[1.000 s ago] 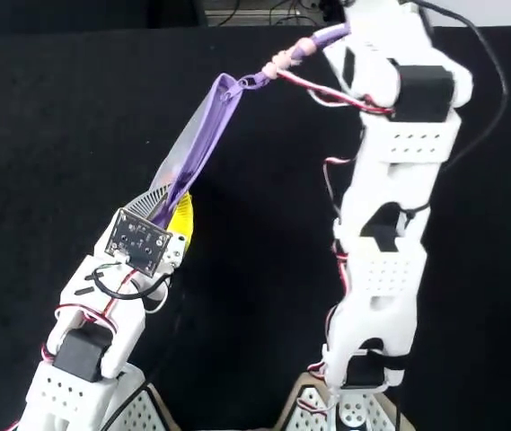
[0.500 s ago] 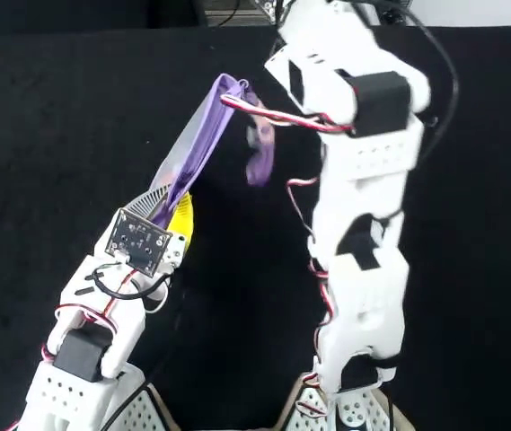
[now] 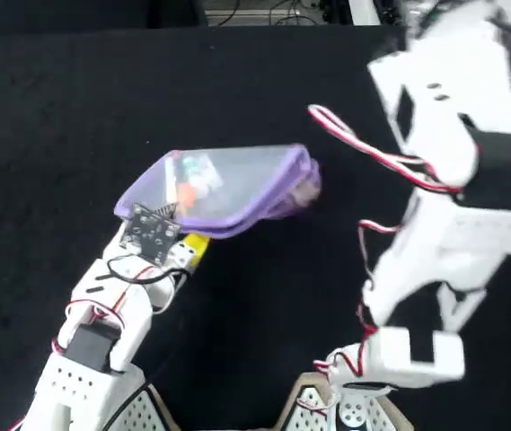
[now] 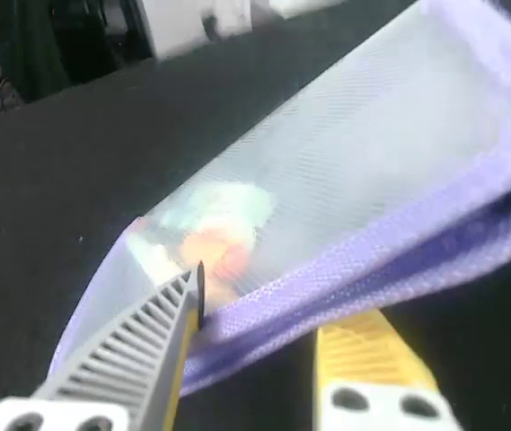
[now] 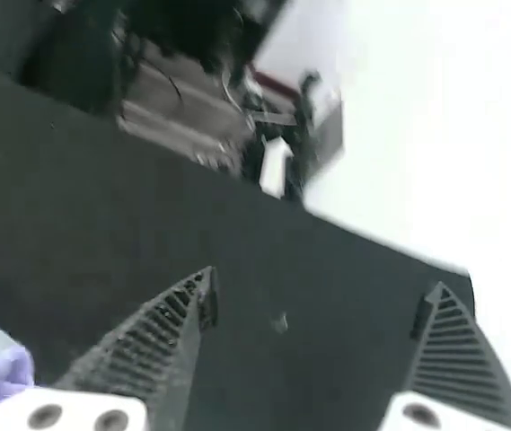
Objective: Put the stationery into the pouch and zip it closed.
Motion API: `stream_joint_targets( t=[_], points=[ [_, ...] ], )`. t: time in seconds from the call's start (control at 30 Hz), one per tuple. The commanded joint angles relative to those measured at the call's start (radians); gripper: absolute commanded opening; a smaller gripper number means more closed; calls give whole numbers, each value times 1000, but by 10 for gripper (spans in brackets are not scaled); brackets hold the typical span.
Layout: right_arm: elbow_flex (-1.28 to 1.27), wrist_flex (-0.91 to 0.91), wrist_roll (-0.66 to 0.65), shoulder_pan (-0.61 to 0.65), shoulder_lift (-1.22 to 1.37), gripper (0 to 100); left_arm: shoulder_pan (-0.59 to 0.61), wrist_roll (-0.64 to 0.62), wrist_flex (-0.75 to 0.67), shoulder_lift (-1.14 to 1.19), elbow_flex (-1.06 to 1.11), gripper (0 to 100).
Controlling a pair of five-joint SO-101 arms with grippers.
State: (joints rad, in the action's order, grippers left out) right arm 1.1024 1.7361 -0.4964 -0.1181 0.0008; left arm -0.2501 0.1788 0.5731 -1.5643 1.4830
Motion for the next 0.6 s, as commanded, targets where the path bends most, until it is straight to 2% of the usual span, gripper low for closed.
stream_joint_targets(
  t=[0.0,0.3,0.4,0.5,0.57],
  points=[
    [-206,25,5,-109,-171,335,13,-61,107,-12,-193,202],
    [-515,21,5,-133,-398,335,15,-94,270,-12,-455,198],
    [-628,-5,12,-133,-450,335,45,-94,362,-12,-536,192],
    [-762,-46,14,-135,-506,326,96,-92,437,-12,-619,120],
    [-843,-81,14,-130,-553,280,143,-92,471,-12,-661,49]
  ],
)
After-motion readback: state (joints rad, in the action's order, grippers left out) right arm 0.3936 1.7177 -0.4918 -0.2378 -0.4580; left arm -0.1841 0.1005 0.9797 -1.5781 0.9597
